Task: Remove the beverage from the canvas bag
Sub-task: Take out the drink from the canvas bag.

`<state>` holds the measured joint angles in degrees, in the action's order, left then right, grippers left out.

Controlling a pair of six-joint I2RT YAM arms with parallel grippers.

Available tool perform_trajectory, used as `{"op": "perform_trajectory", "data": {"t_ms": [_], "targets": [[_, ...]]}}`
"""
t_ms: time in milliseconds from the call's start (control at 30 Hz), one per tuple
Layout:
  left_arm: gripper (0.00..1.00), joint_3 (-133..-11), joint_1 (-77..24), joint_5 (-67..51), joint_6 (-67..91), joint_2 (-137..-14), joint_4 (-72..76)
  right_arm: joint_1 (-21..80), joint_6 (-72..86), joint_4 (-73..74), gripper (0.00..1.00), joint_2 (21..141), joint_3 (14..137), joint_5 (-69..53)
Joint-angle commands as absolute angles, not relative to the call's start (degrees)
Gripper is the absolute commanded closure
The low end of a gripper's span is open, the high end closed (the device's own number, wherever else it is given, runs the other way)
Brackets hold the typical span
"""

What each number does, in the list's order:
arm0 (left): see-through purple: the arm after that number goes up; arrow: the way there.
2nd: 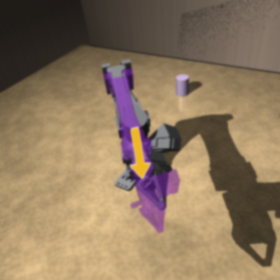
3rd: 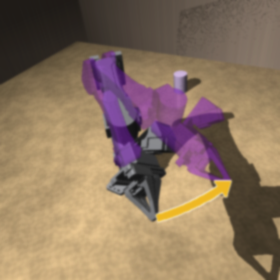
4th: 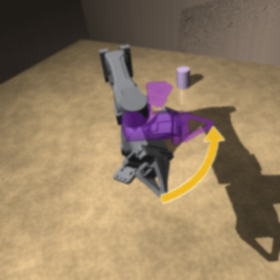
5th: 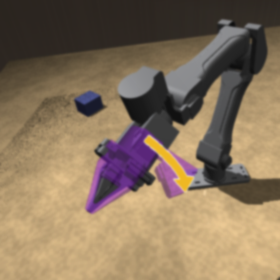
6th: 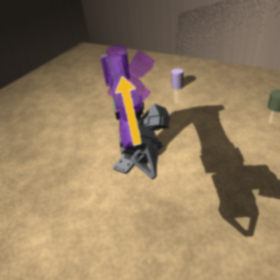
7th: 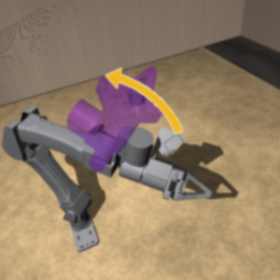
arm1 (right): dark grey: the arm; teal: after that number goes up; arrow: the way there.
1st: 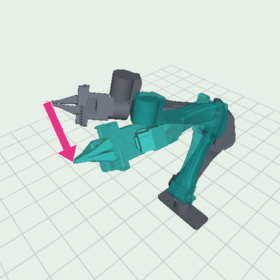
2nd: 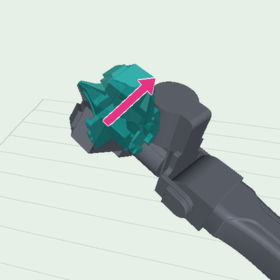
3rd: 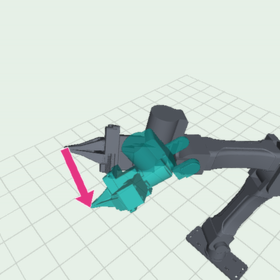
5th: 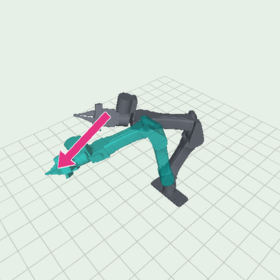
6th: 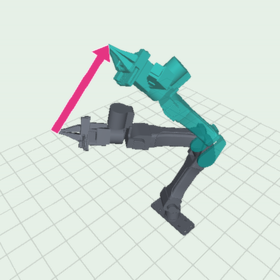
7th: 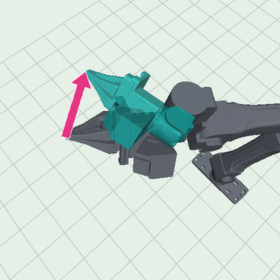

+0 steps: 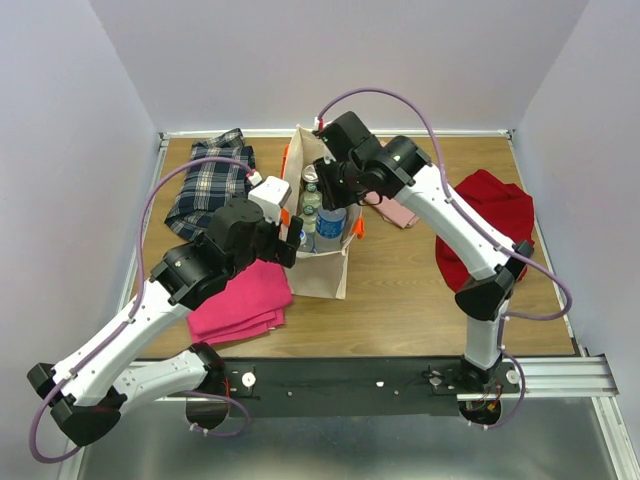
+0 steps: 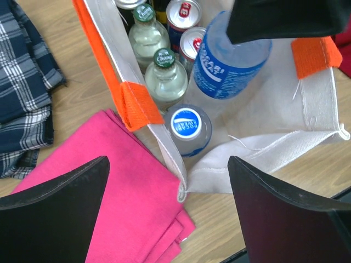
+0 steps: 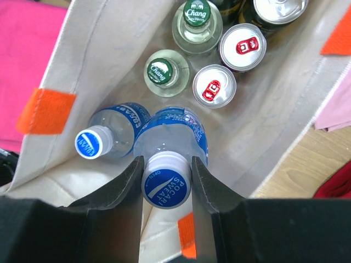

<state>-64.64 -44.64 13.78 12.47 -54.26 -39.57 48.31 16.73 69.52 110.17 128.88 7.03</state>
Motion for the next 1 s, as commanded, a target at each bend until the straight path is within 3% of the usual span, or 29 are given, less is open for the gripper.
{"op": "perform_trajectory", "data": {"t_ms": [0, 967], "targets": [[0.01, -66.9, -44.8, 17.4, 12.9, -53.5, -40.1, 49.0, 18.7, 64.4, 0.99, 102.4, 132.0, 4.8], [0.01, -70.0, -44.8, 22.3, 15.0, -55.9, -40.5, 49.0, 14.3, 51.6, 0.99, 89.2, 130.3, 21.0]]}}
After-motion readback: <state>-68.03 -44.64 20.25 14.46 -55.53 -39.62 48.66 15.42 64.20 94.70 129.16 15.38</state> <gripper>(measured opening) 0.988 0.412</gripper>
